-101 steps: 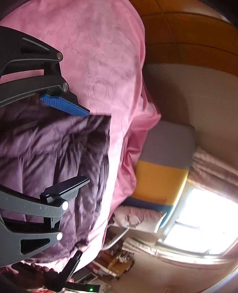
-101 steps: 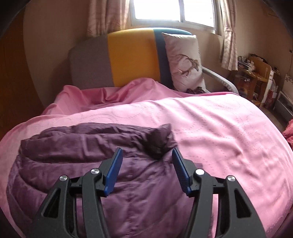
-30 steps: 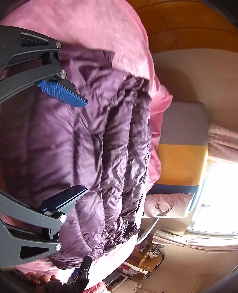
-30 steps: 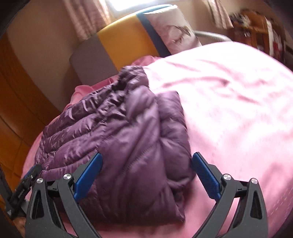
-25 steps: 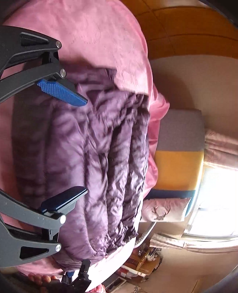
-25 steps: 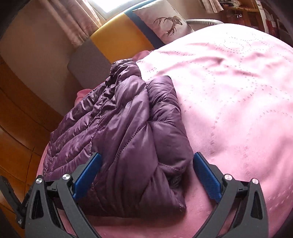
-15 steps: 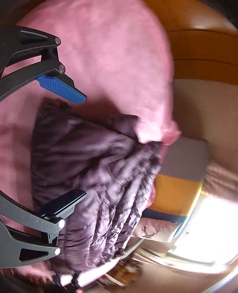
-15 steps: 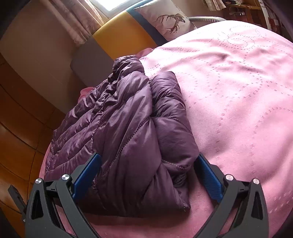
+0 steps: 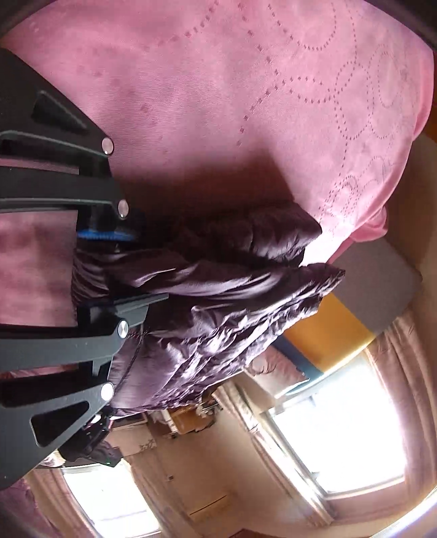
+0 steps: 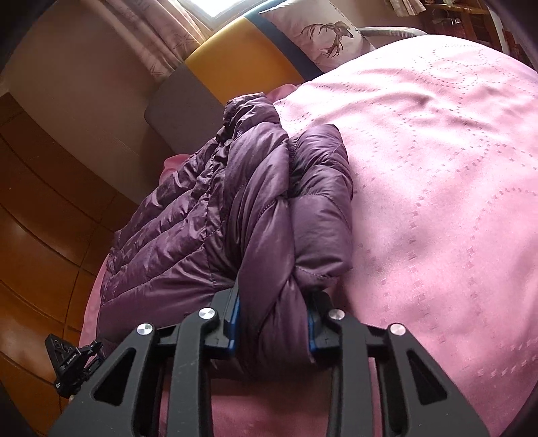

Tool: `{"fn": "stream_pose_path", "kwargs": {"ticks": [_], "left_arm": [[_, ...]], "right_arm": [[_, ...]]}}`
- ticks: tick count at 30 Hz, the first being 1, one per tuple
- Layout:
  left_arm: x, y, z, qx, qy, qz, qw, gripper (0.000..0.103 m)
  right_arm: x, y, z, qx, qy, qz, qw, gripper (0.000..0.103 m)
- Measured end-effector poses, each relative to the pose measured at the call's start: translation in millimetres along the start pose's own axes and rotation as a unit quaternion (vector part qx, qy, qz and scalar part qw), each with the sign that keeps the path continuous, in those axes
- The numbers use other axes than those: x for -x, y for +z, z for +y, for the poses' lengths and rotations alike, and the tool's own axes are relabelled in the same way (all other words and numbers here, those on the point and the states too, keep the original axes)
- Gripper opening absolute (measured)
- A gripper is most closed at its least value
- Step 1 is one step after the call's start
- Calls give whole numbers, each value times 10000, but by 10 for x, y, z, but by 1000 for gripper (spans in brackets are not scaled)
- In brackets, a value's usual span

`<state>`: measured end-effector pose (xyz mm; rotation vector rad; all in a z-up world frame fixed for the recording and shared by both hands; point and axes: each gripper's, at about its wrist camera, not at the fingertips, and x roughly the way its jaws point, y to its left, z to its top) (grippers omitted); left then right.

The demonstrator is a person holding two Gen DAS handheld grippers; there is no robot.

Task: Fold large clothes

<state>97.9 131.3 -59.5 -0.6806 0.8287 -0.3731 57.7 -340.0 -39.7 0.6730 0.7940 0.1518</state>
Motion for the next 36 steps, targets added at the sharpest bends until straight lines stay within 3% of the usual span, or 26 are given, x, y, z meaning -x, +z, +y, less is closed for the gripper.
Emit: {"fn": "stream_pose_path", "kwargs": {"ticks": [11,12,13,14,15,17,19,22,25,30,33,36], "left_arm": [[502,-387,-82,-218,-1,528,9984,21],[559,-405,-104,-268,120,541,9981,28],[631,-426,-138,-341,328,482,9977,32],[721,-442,-166,-428,580,358,9968,46],[813,-435,-192,-475,769,177,9957,61],[933,-350,-255,-525,985,-230,9935,67],[949,-263,-367,-588,864,-408,9937,67],[784,-171,-722,-930,527,-511,9930,67],[355,-99,-1115,-1275,350,-245,9909,67],[-493,-208,-1716,-2026,707,270,9763,67],[-864,-289,-1833,-2246,1032,469,9678,67],[-1006,-389,-1832,-2408,1309,401,9609,67]], "right_arm": [[564,-310,-5,467,209,440,9977,22],[614,-339,-3,530,218,529,9970,24],[657,-355,-4,577,227,586,9964,34],[709,-365,-26,570,206,602,9963,41],[756,-352,-67,494,171,560,9971,57],[823,-313,-170,286,250,448,9983,65],[842,-268,-293,62,142,309,9994,82],[713,-228,-387,-264,226,304,9989,85],[580,-228,-375,-398,317,400,9979,91],[441,-253,-374,-609,544,487,9955,101],[384,-238,-363,-611,545,446,9956,101],[428,-293,-352,-594,590,386,9957,101]]}}
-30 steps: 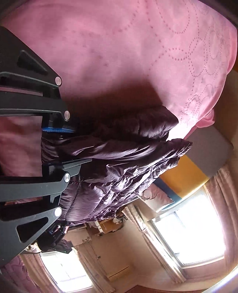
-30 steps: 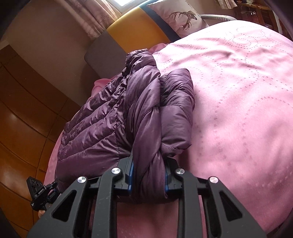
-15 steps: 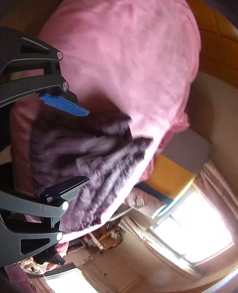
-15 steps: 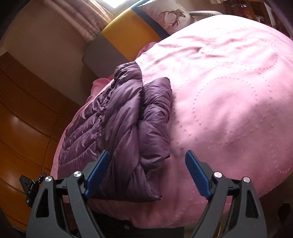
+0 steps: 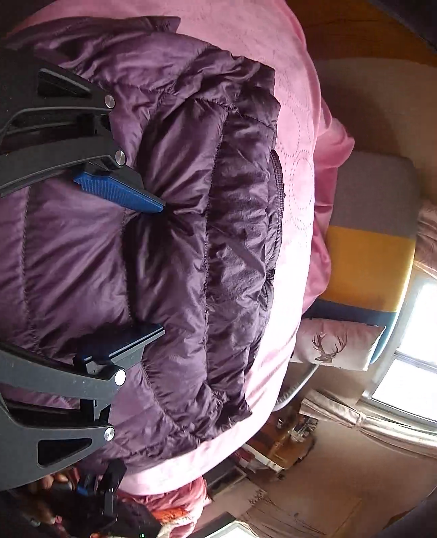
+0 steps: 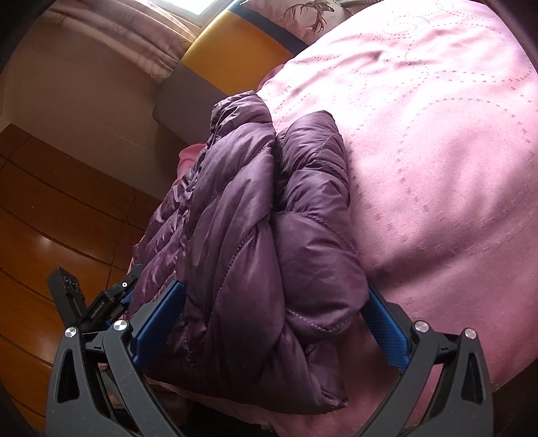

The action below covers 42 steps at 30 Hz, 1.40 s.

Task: Fold large clothes

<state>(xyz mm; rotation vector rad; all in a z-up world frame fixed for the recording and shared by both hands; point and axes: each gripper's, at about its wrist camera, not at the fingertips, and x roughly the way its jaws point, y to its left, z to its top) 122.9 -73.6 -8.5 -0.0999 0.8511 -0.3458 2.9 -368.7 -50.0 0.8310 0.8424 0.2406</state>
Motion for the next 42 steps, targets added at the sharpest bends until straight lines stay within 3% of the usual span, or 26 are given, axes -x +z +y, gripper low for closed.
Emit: {"fn": "stream_pose_path", "kwargs": {"ticks": [6,9,12,16,19,25,32,35,42], "left_arm": [[-52,-113,-79,-282,249,-66,9993,67],[-27,-132,-48,-175,203,-101,9996,67],[-24,-141,-62,-182,198,-120,9996,67],[-2,-134,-55,-153,152,-128,9997,67],[10,-156,-44,-163,136,-171,9996,67],[84,-193,-8,-88,-19,-248,9997,69],[447,-252,220,207,170,-558,9981,67],[509,-272,353,366,96,-501,9980,67],[277,-369,150,-39,53,-241,9997,72]], "right_arm": [[-67,-141,-3,153,-22,-307,9994,101],[-11,-251,50,398,-202,-205,9988,101],[6,-255,89,267,-213,-120,9993,100],[3,-293,234,387,-29,-131,9992,93],[-56,-335,244,299,-140,-226,9992,86],[-33,-387,205,240,-351,-314,9986,62],[-95,-274,244,187,-394,-219,9988,62],[-115,-257,317,263,-484,-269,9981,61],[-39,-241,622,788,-696,-398,9937,43]]}}
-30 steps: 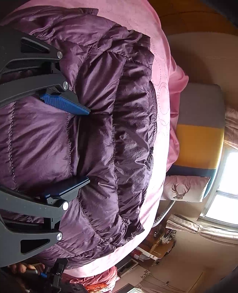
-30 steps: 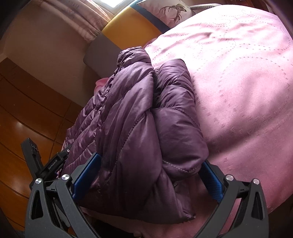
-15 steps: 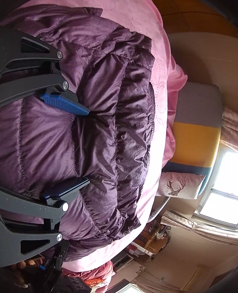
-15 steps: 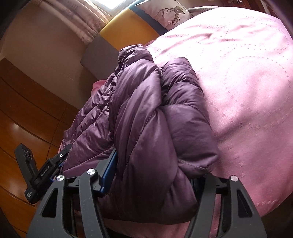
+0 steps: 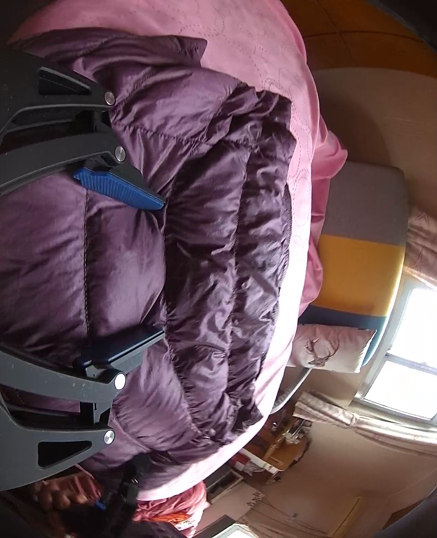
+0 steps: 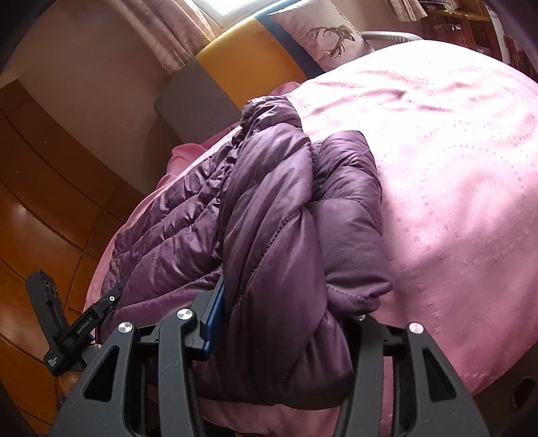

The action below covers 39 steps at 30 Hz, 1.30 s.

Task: Fold large clothes

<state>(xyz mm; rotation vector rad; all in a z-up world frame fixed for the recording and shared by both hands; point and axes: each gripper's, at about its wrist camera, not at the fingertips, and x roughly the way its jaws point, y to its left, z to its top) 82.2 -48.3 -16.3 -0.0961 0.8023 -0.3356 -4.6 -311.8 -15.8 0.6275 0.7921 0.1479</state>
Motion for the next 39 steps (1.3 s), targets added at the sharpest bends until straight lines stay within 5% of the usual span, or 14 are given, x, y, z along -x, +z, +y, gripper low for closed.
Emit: {"fn": "stream_pose_path", "kwargs": {"ticks": [9,17,21,26,31,35,36,39], "left_arm": [[-151,-95,118,221,-354,198,9989,72],[-154,-158,357,683,-993,209,9925,72],[-105,-165,525,762,-1406,243,9868,65],[224,-118,956,1044,-2005,393,9733,60],[791,-96,1548,1402,-2265,-166,9637,63],[1165,-22,2017,1974,-2864,-774,9343,77],[1205,8,2040,1943,-2891,-839,9336,80],[1204,122,1987,1586,-2566,-745,9505,80]], "right_arm": [[232,167,701,986,190,-315,9945,31],[6,-54,2128,3191,752,-98,9447,30],[-286,-198,2402,3511,934,219,9314,29],[-501,-288,2510,3648,844,432,9263,29],[-590,-471,2662,4185,621,393,9052,29],[-842,-834,2901,4791,426,380,8759,30],[-896,-930,2947,4922,392,372,8688,30],[-1067,-1173,3032,5206,347,296,8526,31]]}}
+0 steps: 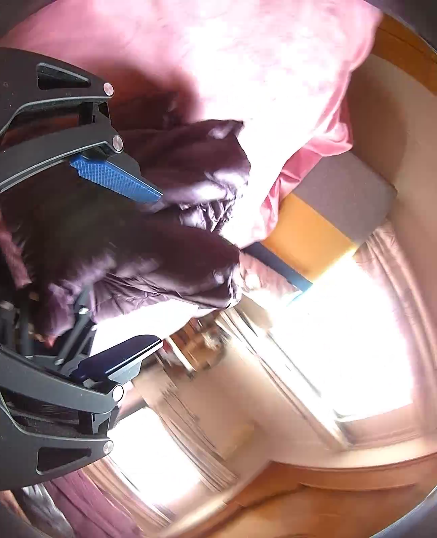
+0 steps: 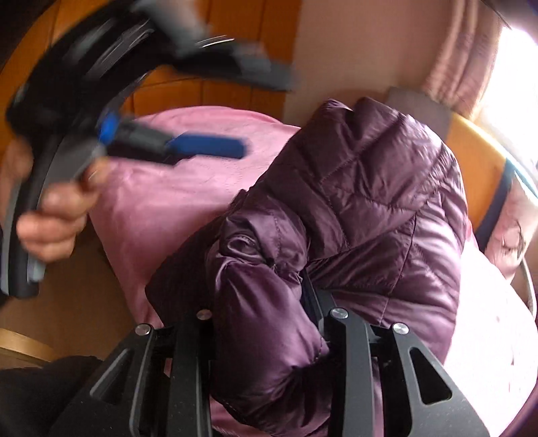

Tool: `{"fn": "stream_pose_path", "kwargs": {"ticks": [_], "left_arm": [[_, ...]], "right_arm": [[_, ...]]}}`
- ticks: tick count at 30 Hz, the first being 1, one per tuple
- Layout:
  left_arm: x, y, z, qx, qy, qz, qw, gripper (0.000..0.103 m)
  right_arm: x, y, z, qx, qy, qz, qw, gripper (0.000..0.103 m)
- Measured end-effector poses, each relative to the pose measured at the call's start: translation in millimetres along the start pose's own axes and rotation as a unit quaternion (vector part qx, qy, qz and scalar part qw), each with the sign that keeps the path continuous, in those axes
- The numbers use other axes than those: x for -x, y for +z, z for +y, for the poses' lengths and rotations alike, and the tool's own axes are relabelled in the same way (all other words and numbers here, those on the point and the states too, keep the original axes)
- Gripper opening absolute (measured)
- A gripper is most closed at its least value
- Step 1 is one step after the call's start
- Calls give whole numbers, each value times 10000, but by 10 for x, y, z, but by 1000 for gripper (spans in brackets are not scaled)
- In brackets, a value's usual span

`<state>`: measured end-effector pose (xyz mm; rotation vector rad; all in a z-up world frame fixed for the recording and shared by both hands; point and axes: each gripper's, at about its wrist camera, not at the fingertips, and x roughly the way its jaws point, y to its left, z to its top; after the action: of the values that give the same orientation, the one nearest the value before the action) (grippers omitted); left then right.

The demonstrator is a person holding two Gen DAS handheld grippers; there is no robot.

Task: Fold large clothes

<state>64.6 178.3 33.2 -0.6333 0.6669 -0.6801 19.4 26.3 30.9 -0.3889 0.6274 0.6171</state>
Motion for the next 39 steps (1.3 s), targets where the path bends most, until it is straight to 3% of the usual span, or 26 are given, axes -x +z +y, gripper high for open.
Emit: {"fn": "stream_pose_path", "kwargs": {"ticks": [5,6,7,8,9,12,14,16,17,19,20,22,24,27,30,31,32,33,36,39], "left_arm": [[-348,57,57,-10,374,653,9972,81],[-458,55,57,70,432,832,9956,69],[-541,64,32,73,526,949,9941,61],[-619,77,23,-21,742,1059,9916,43],[-666,110,53,-61,814,1126,9903,35],[-821,189,66,-77,898,1226,9883,24],[-857,244,42,-167,957,1265,9872,22],[-824,257,-4,-220,998,1298,9863,22],[-831,255,-7,-222,979,1307,9863,22],[-828,273,7,-150,938,1309,9868,22],[-863,262,23,-122,917,1307,9871,22],[-857,262,21,-14,863,1286,9879,24],[-854,294,61,197,785,1244,9889,32],[-819,324,69,297,894,1163,9887,45],[-837,356,63,312,914,1182,9883,47],[-854,364,37,204,967,1213,9877,44],[-858,367,-1,66,1024,1228,9871,27],[-858,367,-48,-106,1106,1220,9863,20],[-762,359,-108,-359,1496,1143,9815,13],[-647,356,101,-145,1834,1161,9761,13]], "right_arm": [[-37,-36,26,25,-9,-210,9998,38],[-30,-71,30,-28,53,-242,9997,40],[-9,-69,-8,-88,110,-288,9995,48],[22,-81,-67,-169,228,-356,9990,54],[63,-79,-133,-281,485,-414,9976,67],[260,-83,-343,-581,1272,-474,9890,80],[464,-106,-534,-780,1770,-451,9801,91],[744,-198,-790,-1079,2046,-648,9707,90],[837,-250,-975,-1282,1981,-754,9688,89],[887,-346,-1240,-1536,1573,-726,9728,60],[827,-405,-1367,-1604,1260,-594,9772,56],[733,-474,-1363,-1658,954,-368,9808,55],[607,-490,-1325,-1650,932,-202,9817,55],[590,-541,-1152,-1521,920,-341,9835,55],[498,-522,-951,-1346,983,-324,9855,55],[476,-527,-877,-1243,937,-292,9874,55],[426,-522,-829,-1197,944,-262,9880,55],[370,-518,-779,-1188,954,-240,9880,55],[181,-488,-624,-1208,980,-166,9877,55],[-24,-505,-422,-1022,1023,-158,9894,56]]}}
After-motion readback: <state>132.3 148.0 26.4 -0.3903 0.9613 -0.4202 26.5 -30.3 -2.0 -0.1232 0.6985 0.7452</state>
